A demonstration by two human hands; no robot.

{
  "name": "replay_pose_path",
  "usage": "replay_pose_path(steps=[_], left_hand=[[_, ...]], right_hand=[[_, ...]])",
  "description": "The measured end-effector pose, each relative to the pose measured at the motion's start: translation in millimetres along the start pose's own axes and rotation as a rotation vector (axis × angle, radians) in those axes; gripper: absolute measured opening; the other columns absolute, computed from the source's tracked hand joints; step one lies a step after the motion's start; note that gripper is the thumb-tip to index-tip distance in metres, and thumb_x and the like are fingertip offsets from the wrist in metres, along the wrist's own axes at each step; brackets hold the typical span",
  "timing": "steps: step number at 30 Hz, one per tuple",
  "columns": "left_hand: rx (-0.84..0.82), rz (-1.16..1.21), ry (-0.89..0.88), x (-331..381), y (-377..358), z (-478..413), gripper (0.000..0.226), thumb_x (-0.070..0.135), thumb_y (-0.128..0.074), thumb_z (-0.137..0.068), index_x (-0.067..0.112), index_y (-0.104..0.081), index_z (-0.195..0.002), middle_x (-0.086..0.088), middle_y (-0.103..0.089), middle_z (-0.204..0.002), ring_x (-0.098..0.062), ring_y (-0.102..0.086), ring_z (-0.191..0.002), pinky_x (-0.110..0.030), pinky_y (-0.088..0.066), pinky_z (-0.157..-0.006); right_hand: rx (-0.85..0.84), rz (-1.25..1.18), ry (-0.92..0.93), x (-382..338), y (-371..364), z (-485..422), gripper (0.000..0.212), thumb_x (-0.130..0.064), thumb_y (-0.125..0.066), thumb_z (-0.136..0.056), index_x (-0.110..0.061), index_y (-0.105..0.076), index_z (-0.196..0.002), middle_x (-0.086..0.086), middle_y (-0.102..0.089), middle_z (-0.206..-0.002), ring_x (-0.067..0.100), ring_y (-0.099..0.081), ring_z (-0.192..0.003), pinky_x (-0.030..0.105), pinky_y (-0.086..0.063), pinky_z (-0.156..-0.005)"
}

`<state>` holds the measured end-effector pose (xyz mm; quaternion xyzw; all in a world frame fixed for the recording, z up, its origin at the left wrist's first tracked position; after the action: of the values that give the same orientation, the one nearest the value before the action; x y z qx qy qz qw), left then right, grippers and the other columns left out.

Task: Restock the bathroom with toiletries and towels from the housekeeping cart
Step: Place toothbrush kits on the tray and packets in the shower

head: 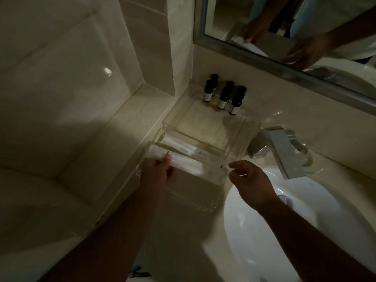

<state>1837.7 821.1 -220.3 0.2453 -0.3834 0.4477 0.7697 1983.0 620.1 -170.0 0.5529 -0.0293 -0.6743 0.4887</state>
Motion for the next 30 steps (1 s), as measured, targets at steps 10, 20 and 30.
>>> replay_pose_path(steps=[10,20,30], left_hand=[[0.127,-0.287,0.026,-12.7,-14.8,-41.9,0.036,0.035,-0.067,-0.093,-0.001,-0.068,-0.093,-0.008,-0.067,-0.078,-0.018,-0.063,-0.067,-0.024,-0.046,-0.053],[0.128,-0.669,-0.05,-4.8,-21.1,-44.7,0.048,0.043,-0.068,-0.091,-0.003,-0.07,-0.081,-0.007,-0.068,-0.07,-0.026,-0.069,-0.07,-0.028,-0.048,-0.053],[0.022,-0.952,-0.121,16.7,-11.9,-21.5,0.052,0.054,-0.062,-0.091,0.004,-0.074,-0.094,-0.012,-0.073,-0.086,-0.024,-0.068,-0.08,-0.028,-0.044,-0.064]], right_hand=[[0.001,-0.028,-0.031,6.0,-1.3,-18.5,0.018,-0.022,-0.063,-0.095,-0.026,-0.069,-0.111,-0.011,-0.068,-0.101,-0.006,-0.059,-0.087,0.009,-0.04,-0.072],[-0.021,-0.053,-0.026,-0.6,-3.3,-23.0,0.018,-0.019,-0.063,-0.094,-0.024,-0.069,-0.111,-0.008,-0.069,-0.1,-0.003,-0.06,-0.085,0.01,-0.041,-0.067],[-0.026,-0.01,0.003,-17.8,8.4,-2.6,0.017,-0.017,-0.066,-0.092,-0.021,-0.07,-0.108,-0.01,-0.066,-0.094,-0.002,-0.058,-0.084,0.007,-0.039,-0.07]])
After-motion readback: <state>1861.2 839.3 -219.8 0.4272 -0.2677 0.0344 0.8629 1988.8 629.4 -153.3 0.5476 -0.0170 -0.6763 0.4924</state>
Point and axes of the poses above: each hand's wrist, its own z-axis away from the middle knuckle, its own y-axis out of the back of the hand, x = y × z, the point moved 2 cm from there along -z, towards the middle knuckle
